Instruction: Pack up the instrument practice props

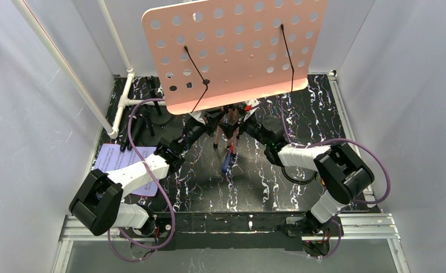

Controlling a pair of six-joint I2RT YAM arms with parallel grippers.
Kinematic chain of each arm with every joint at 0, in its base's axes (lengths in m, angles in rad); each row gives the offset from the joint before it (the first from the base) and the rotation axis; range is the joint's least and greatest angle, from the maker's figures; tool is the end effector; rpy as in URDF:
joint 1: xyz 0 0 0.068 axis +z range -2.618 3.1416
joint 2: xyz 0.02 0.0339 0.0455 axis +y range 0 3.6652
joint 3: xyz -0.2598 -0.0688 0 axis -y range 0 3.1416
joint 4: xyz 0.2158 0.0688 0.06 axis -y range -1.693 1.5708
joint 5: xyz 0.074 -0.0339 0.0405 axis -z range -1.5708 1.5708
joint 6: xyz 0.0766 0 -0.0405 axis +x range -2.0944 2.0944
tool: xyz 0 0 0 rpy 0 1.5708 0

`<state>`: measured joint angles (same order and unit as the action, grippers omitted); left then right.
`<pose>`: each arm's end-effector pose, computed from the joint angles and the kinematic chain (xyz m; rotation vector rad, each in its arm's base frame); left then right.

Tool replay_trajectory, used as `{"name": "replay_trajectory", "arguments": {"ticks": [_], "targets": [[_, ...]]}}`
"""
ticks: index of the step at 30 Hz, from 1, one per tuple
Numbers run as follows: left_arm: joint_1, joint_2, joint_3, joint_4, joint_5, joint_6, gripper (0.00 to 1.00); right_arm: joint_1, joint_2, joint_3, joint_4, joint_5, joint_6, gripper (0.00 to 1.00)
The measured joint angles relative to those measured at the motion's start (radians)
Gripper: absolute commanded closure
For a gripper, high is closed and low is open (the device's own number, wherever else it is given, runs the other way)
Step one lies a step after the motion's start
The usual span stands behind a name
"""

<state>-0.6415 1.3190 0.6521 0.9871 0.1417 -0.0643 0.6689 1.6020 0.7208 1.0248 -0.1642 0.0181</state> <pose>0.2372 -0.1907 0.3259 0.4844 1.1899 -0.6972 0.2744 0.2329 0.2663 -0.5974 1.3372 0.6801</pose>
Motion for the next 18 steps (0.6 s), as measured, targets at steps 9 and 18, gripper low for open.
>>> {"name": "replay_trajectory", "arguments": {"ticks": [9, 18], "targets": [[0.0, 0.0, 0.0, -0.001, 0.001, -0.003, 0.9, 0.0, 0.043, 0.054, 0.022, -0.044, -0.033, 0.19], [0.006, -0.05, -0.007, -0.093, 0.008, -0.011, 0.5, -0.01, 0.069, 0.104, -0.014, -0.085, -0.061, 0.46]]}}
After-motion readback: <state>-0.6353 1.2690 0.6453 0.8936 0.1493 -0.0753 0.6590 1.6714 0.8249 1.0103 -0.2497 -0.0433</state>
